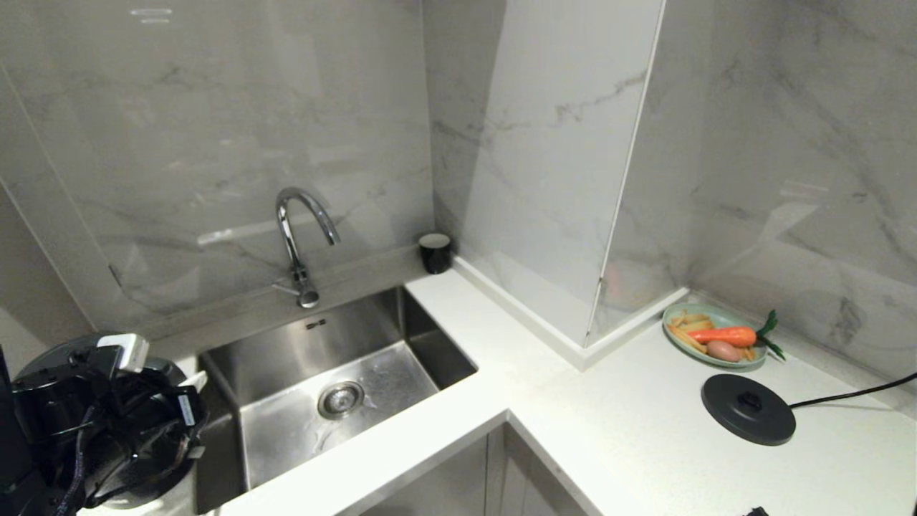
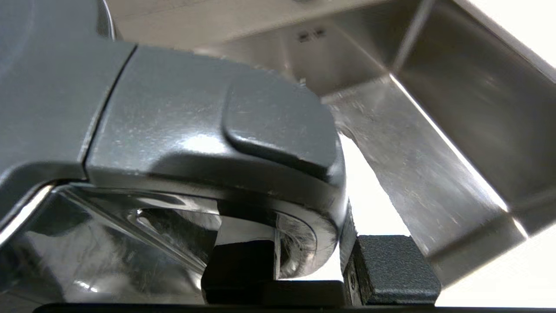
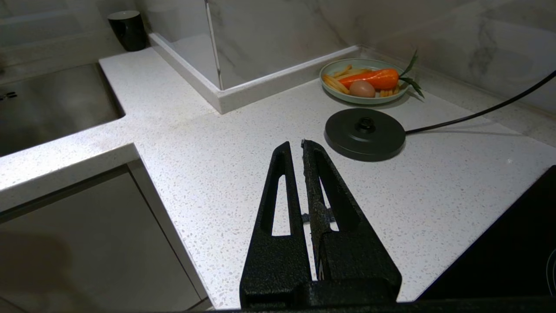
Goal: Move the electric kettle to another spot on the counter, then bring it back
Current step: Place it by the sink
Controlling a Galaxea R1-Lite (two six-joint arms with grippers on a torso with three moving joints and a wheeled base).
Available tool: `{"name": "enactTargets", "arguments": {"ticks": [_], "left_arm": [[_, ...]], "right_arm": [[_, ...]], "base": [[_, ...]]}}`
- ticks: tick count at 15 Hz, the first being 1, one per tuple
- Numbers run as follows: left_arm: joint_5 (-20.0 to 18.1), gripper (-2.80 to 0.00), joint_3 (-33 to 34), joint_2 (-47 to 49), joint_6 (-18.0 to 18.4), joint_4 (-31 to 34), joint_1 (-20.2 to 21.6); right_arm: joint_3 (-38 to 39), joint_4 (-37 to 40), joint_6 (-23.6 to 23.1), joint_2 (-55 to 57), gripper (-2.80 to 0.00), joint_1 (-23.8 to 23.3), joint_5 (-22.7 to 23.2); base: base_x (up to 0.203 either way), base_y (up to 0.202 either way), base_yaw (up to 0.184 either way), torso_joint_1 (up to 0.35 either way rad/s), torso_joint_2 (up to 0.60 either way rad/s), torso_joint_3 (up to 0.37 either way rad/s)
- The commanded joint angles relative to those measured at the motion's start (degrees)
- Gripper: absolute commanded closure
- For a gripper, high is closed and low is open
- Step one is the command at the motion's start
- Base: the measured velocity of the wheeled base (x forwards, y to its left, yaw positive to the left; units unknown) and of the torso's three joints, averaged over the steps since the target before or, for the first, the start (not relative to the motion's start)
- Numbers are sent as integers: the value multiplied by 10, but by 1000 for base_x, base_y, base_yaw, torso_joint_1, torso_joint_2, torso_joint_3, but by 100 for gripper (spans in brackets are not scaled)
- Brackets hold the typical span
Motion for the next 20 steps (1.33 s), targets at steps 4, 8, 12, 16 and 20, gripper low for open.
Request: {"name": "enactTargets", "arguments": {"ticks": [4, 8, 12, 16, 20], "left_arm": [[4, 0, 26, -2, -1, 0, 2], [4, 0, 22, 1, -1, 0, 6], [5, 0, 22, 0, -1, 0, 6], [5, 0, 21, -4, -1, 0, 6], [6, 0, 15, -15, -3, 0, 14]], "right_arm": [[0, 0, 0, 0, 0, 0, 0], [0, 0, 0, 0, 0, 0, 0], [0, 0, 0, 0, 0, 0, 0], [0, 0, 0, 0, 0, 0, 0], [0, 0, 0, 0, 0, 0, 0]], "base": [[0, 0, 0, 0, 0, 0], [0, 0, 0, 0, 0, 0], [0, 0, 0, 0, 0, 0], [0, 0, 0, 0, 0, 0], [0, 0, 0, 0, 0, 0]]}}
